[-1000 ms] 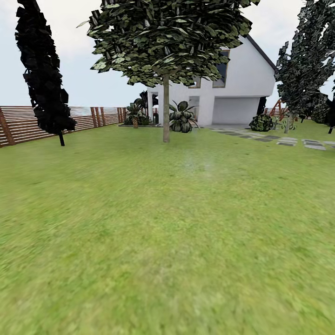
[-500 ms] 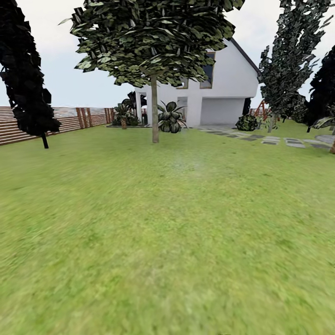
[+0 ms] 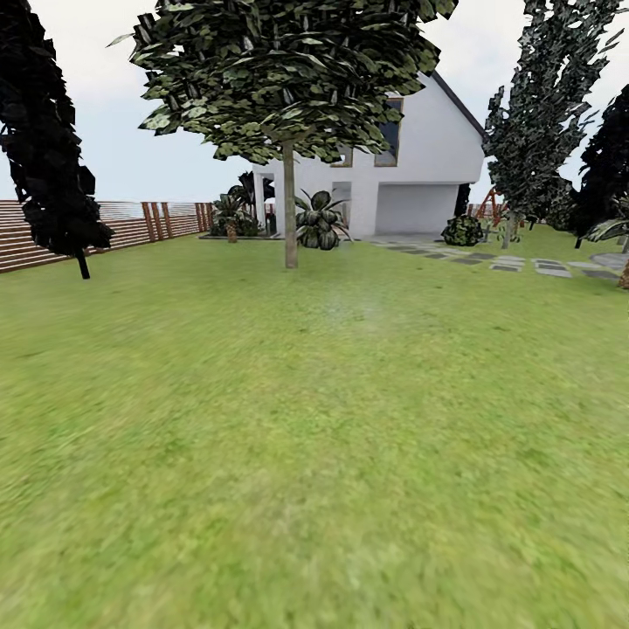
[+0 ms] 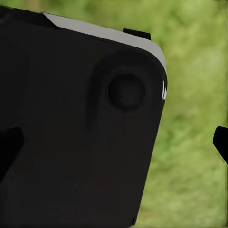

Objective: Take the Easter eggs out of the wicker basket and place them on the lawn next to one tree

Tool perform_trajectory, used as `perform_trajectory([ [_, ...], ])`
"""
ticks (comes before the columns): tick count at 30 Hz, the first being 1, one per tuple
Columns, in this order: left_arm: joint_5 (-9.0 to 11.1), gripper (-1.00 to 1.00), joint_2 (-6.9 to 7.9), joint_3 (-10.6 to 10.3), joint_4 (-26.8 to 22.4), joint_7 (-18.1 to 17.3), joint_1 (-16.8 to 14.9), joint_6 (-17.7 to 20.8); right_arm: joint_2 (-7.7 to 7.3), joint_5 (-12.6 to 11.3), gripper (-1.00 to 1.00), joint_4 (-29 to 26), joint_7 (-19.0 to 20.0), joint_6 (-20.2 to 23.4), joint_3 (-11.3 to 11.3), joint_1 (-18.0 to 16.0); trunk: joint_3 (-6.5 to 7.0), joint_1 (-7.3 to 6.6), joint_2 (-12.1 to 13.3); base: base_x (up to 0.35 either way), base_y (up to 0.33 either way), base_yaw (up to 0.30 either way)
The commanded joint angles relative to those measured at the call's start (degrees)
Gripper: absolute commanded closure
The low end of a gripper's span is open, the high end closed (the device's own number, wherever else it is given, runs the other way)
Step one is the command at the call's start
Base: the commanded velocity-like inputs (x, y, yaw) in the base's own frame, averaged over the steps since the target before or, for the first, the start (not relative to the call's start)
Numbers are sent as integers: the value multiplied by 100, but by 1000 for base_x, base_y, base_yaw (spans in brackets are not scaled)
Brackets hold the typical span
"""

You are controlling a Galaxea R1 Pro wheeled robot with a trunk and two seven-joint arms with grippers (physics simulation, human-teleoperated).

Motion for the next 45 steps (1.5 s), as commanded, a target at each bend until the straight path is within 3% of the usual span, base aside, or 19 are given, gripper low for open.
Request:
perform_trajectory([
  [1, 6, -100, -3, 0, -4, -3, 0, -4, 0, 56, -100, 4, 6, -16, 16, -1, -5, 0, -3, 0, 0, 0],
  [9, 6, -100, -5, 0, 1, -3, 0, -4, 27, 38, -100, 4, -1, -157, -19, -3, -5, 0, -3, 0, 0, -45],
  [45, 6, -100, -5, 0, 3, -3, 0, -5, 29, -15, -100, 13, -11, -211, -53, -4, -39, 0, -3, 0, 0, -286],
])
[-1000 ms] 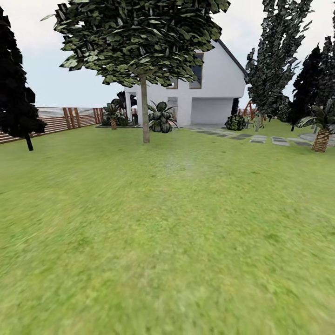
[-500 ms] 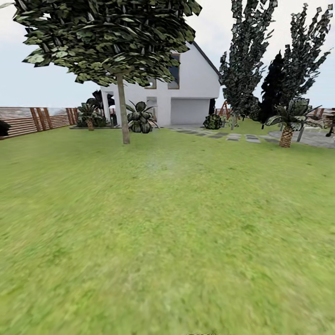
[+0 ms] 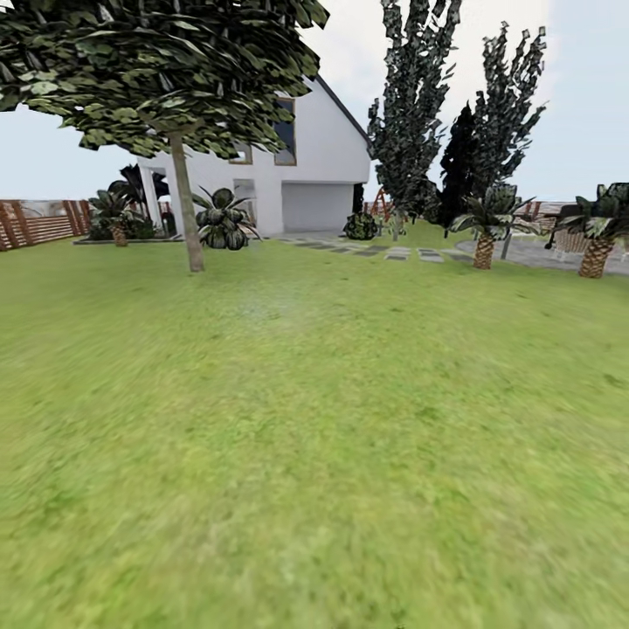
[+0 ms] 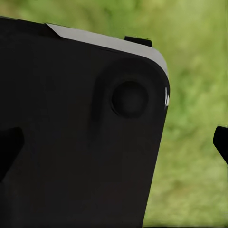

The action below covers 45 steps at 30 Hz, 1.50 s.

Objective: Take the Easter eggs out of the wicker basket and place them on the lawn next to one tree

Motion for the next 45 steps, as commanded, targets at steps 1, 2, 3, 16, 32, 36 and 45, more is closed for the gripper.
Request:
perform_trajectory([
  [1, 6, -100, 1, 0, -4, -3, 0, -4, 0, 34, -100, 6, 3, -15, 8, -4, -9, 0, -3, 0, 0, -288],
  [2, 6, -100, 1, 0, -4, -3, 0, -4, 0, 34, -100, 6, 3, -15, 8, -3, -11, 0, -3, 0, 0, -288],
  [3, 6, -100, 1, 0, -4, -3, 0, -3, 0, 34, -100, 6, 3, -15, 8, -2, -14, 0, -3, 0, 0, -288],
  [16, 6, -100, 1, 0, -4, -3, 0, -4, -38, 34, -100, 6, 10, -15, 9, -9, -72, 0, -3, 0, 0, -257],
  [32, 6, -100, 1, 0, -4, -5, 0, -3, -51, 29, -100, 6, 28, -24, 8, -5, -204, 0, -3, 0, 0, -157],
  [36, 6, -100, 1, 0, -4, -4, 0, -3, -53, 26, -100, 6, 29, -24, 10, -7, -237, 0, -3, 0, 0, -156],
  [45, 6, -100, 1, 0, -4, -3, 0, -3, -49, 26, -100, 6, 29, -24, 11, -9, -311, 0, -3, 0, 0, -156],
])
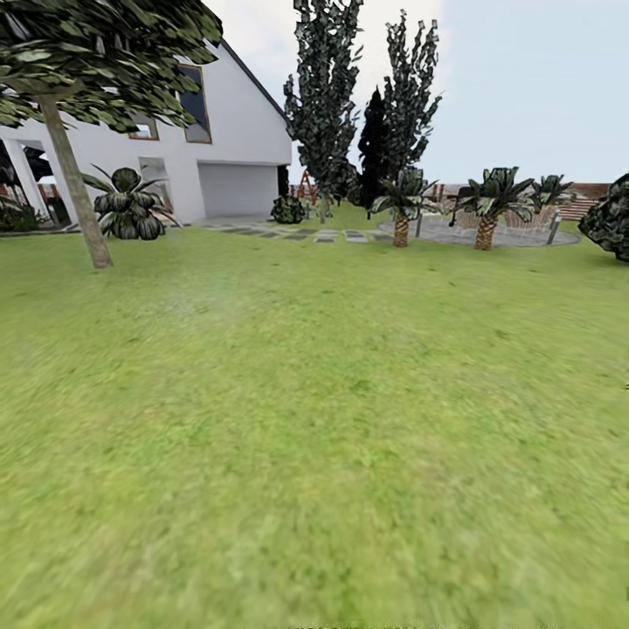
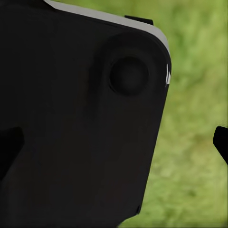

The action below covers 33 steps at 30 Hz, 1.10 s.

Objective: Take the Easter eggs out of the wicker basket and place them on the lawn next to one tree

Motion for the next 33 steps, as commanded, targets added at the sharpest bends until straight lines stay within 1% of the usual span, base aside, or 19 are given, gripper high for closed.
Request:
perform_trajectory([
  [1, 6, -100, 0, 0, -4, -3, 0, -4, 0, 37, -100, 5, 7, -16, 7, -3, -14, 0, -3, 0, 0, -156],
  [6, 6, -100, 0, 0, -4, -3, 0, -4, 3, 51, -100, 5, 2, -9, 15, -2, -53, 0, -3, 0, 0, -150],
  [11, 6, -100, 3, 0, -4, -3, 0, -4, 16, 129, -100, -30, 10, -7, 72, -2, -64, 0, -3, 0, 0, -38],
  [12, 6, -100, 1, 0, -4, -3, 0, -4, 40, 115, -100, -47, -7, -27, 50, -3, -64, 0, -3, 0, 0, 0],
  [15, 6, -100, 1, 0, -4, -3, 0, -4, 48, 88, -100, -40, -36, -29, 29, -3, -64, 0, -3, 0, 0, -99],
  [18, 6, -100, 1, 0, -4, -3, 0, -4, 16, 50, -100, -39, -45, -27, -3, -4, -64, 0, -3, 0, 0, -252],
  [33, 6, -100, 0, 0, -4, -3, 0, -4, 12, 48, -100, -39, -46, -34, -4, -4, -65, 0, -3, 0, 0, -276],
])
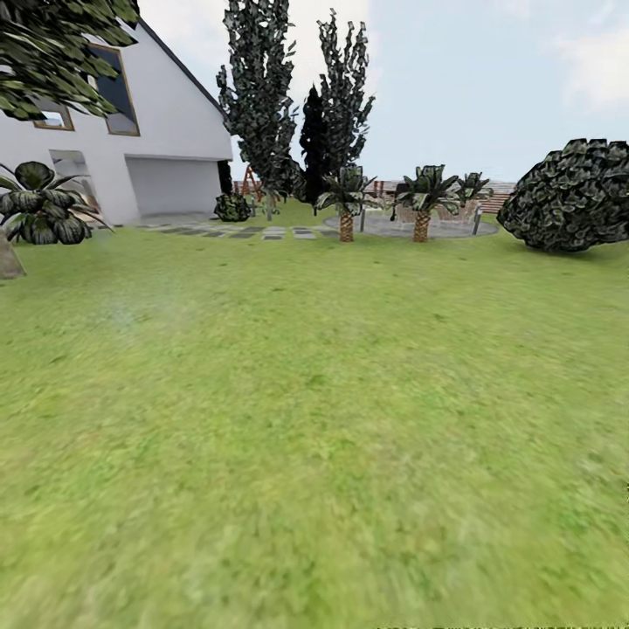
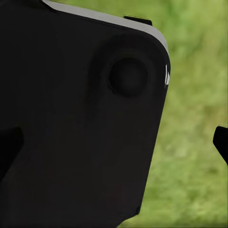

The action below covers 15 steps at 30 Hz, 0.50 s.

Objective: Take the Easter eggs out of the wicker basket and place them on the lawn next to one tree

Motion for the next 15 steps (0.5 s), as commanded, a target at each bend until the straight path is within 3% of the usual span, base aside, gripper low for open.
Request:
perform_trajectory([
  [1, 6, -100, 1, 0, -4, -3, 0, -4, -1, 40, -100, 5, 2, -15, 7, -4, -6, 0, -3, 0, 0, -93],
  [8, 6, -100, 1, 0, -4, -3, 0, -4, 14, 85, -100, 9, 2, -15, 44, -1, -7, 0, -3, 0, 0, -24],
  [15, 6, -100, 1, 0, -4, -3, 0, 0, 9, 64, -100, 10, 2, -19, 26, -3, -7, 0, -3, 0, 0, -230],
])
